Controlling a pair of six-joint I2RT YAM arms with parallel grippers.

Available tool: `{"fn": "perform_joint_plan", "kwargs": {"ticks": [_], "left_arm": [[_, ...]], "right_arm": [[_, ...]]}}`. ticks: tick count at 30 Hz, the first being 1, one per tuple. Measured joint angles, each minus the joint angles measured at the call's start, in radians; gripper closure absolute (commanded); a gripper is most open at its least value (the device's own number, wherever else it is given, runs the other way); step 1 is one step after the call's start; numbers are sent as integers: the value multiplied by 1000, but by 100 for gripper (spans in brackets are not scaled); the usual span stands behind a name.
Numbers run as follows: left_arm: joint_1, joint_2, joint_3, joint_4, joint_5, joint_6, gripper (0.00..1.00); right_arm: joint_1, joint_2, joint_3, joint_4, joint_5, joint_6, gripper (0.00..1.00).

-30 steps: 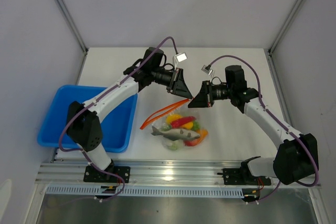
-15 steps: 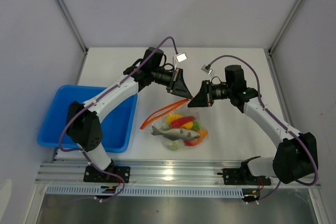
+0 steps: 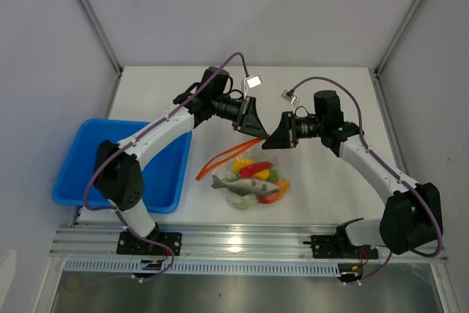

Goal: Place the food in the zip-top bag and seal the zipper
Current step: Zip the zipper food storage bag at the center of the board.

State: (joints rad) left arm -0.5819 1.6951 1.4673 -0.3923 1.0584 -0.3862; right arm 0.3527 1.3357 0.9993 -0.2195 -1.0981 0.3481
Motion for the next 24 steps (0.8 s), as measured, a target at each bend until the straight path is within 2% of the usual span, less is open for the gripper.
{"fn": "perform_joint_plan", "kwargs": {"ticks": [11,15,24], "left_arm": [[0,5,0,-15,-1,4,81],[0,9,0,-17,-1,2,99],[1,36,19,-39,-11,2,99]], "right_arm": [[-2,9,0,11,-11,1,100],[-3,13,3,10,-11,1,100],[-3,14,4,-2,32,27,100]]}}
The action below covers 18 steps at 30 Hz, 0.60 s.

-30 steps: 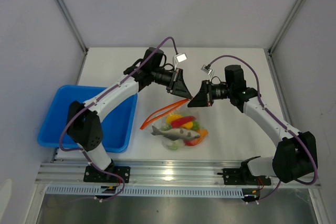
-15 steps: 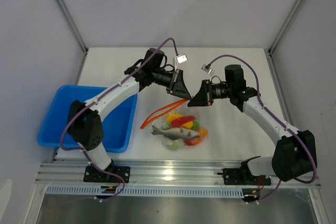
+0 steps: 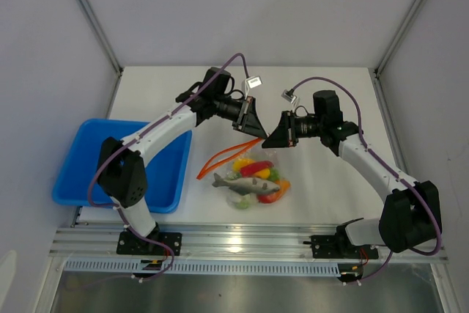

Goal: Place the food in the zip-top bag and seal the zipper
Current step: Zip the zipper food storage bag at the center of the board.

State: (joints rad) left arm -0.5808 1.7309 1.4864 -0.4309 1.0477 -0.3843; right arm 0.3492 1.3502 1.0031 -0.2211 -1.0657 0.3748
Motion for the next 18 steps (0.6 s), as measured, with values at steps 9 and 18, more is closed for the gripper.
{"fn": "perform_joint_plan", "kwargs": {"ticks": [9,18], "left_arm": [[3,0,3,-10,-42,0,99],[3,-14,-19,0,-76,1,99]], "right_arm": [[-2,0,0,12,62,84,100],[-24,-6,-2,18,98,126,100]]}}
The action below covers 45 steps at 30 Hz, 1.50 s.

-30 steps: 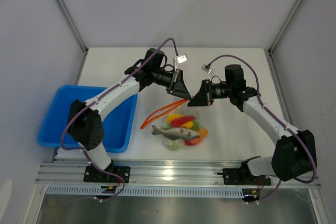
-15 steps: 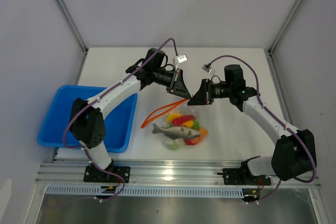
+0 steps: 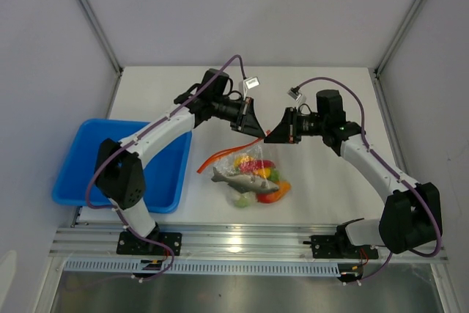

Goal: Place the food in the zip-top bag and seal the zipper
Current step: Zip the zipper food storage bag at the center of the board.

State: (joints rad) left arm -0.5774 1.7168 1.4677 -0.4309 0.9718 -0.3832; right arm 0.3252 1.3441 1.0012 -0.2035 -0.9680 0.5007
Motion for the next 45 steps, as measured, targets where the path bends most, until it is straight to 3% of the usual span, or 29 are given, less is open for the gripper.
{"fn": "perform_joint_plan", "kwargs": {"ticks": [19,45], "left_arm": [[0,-76,-96,-35,-37,35,99],[0,-227,-183,-257,-271,95,99]], "right_arm": [[-43,-16,-12,8,12,5,100],[-131,-13,-12,0,97,12,100]]}}
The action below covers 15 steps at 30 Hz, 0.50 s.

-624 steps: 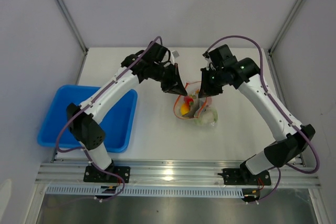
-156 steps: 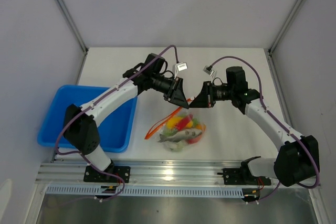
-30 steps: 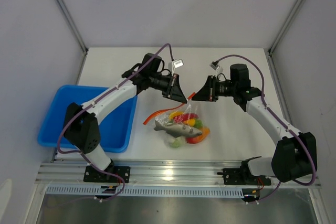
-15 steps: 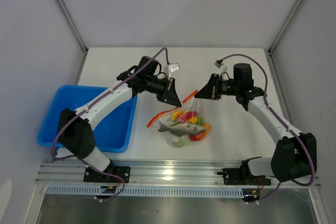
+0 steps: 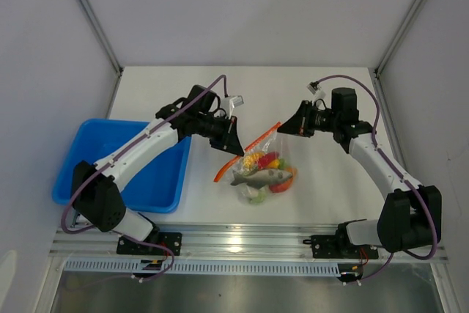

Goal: Place the food in the zip-top bag and seal the zipper
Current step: Zip the zipper food storage bag at the center of the board.

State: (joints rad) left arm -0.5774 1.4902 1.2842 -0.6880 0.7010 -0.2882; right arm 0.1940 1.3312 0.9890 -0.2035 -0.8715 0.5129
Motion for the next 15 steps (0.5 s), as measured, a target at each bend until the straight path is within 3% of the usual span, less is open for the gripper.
{"fn": "perform_joint_plan", "kwargs": {"ticks": [8,12,15], "left_arm": [[0,-40,-2,-51,-19,0,100],[0,-42,-2,-64,-11,0,99],[2,-42,-2,-64,-1,0,99]], "right_arm": [[11,58,32,31,-74,-10,100],[30,101,72,49,-157,-23,71],[50,117,97,68,-204,-35,66]]}}
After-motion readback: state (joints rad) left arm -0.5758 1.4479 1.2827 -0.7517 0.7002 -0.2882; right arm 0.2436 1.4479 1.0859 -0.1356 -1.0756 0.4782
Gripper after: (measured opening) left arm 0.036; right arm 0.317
